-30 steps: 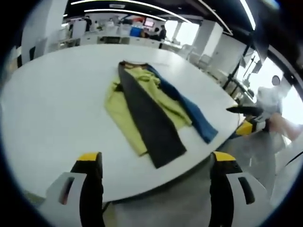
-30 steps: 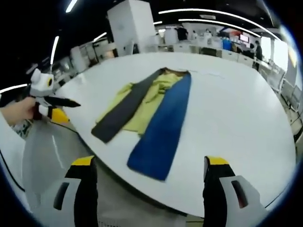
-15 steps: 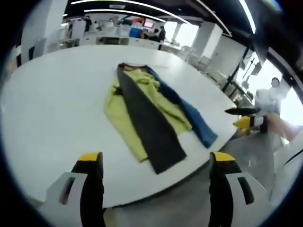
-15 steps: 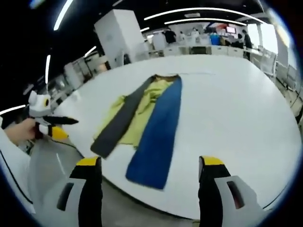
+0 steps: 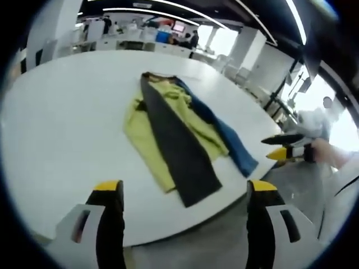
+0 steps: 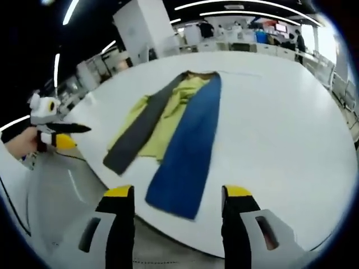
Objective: Fold the garment on the visible template until the final outline fits inside the template.
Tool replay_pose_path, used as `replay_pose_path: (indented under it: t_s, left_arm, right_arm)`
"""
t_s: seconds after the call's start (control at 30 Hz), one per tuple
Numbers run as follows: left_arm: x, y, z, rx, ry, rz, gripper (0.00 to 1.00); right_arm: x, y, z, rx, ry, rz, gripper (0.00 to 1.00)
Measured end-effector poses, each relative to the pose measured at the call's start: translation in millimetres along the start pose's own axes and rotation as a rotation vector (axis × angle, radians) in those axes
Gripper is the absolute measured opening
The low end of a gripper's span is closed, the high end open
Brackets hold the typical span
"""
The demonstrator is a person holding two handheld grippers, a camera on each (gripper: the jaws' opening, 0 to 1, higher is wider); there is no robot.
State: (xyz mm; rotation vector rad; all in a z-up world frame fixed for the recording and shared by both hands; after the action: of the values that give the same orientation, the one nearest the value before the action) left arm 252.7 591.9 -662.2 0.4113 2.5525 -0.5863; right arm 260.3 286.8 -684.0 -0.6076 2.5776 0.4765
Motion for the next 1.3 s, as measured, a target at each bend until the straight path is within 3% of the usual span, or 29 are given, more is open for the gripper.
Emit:
replay_pose_path:
  t_s: [0.13,0.27,0.73,1.1,1.3]
  left_arm:
    - [1.0,-0.3,1.2,0.002,0.011,0.002,0.87]
    - [1.5,-0.2,2.3,0.002,0.019,0.0,0.87]
    - [2.5,-1.8,2.5,-0.007,0.029,0.027,0.86]
    - [4.3,-0.8,4.0,-0.001,0.042,0.023,0.87]
    - [2.1,-3.5,1.8,0.01,0.019,0.038,0.91]
  right_arm:
    - [2.9,-3.1,1.6,-0.015,0.021,0.049,0.53]
    - [10.8,-5.9,7.4,-0.011,0.09,0.08,0.47]
    - [23.7,-9.8,21.0,-0.018,0.195,0.135,0.36]
    - [27.8,-9.3,23.4,-0.027,0.226,0.142,0.3]
    - [29.5,-10.8,26.1,-0.029,0.236,0.145,0.27]
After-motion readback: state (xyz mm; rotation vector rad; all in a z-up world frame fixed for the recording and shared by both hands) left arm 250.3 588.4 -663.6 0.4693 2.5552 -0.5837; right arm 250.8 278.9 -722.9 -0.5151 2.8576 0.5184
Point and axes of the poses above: the point that each gripper's makers call its tool centre point, and the gripper's own axes: z roughly forward along the fingers, y roughly to its left, x roughly out of its underside, the point moved 5 cm from there along -z, roughly backward along the fingers, and after that the axes turned 14 degrees about y, right-handed, at the moved point
